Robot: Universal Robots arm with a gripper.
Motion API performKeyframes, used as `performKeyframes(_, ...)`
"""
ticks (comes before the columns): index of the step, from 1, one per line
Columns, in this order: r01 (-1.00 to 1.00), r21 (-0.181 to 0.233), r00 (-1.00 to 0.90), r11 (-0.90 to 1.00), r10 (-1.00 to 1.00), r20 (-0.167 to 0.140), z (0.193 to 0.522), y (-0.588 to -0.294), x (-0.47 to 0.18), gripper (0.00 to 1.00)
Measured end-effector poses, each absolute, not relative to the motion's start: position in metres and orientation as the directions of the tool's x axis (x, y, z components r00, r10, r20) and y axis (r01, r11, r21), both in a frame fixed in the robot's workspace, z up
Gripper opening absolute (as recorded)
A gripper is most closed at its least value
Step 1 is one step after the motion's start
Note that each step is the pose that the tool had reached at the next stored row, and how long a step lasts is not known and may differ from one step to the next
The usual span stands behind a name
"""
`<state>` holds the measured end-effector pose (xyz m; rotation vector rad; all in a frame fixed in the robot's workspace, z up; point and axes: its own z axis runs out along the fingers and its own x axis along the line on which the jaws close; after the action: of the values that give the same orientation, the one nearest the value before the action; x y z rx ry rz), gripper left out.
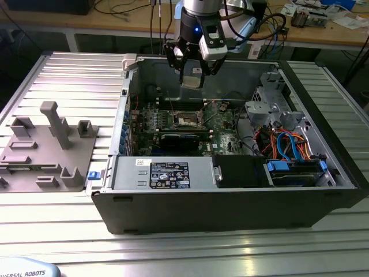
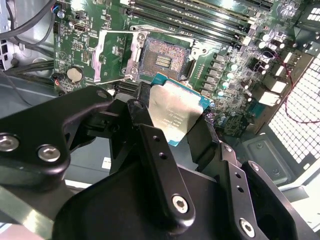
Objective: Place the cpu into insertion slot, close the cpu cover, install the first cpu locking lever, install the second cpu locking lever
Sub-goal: 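Place the cpu into insertion slot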
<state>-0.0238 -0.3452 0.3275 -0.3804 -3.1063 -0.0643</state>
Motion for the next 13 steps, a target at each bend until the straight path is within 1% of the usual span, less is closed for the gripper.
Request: performKeyframes(13, 0.253, 0.039, -0.967, 0.967, 0.253, 0.016, 0.3264, -0.3452, -0.0238, 0.54)
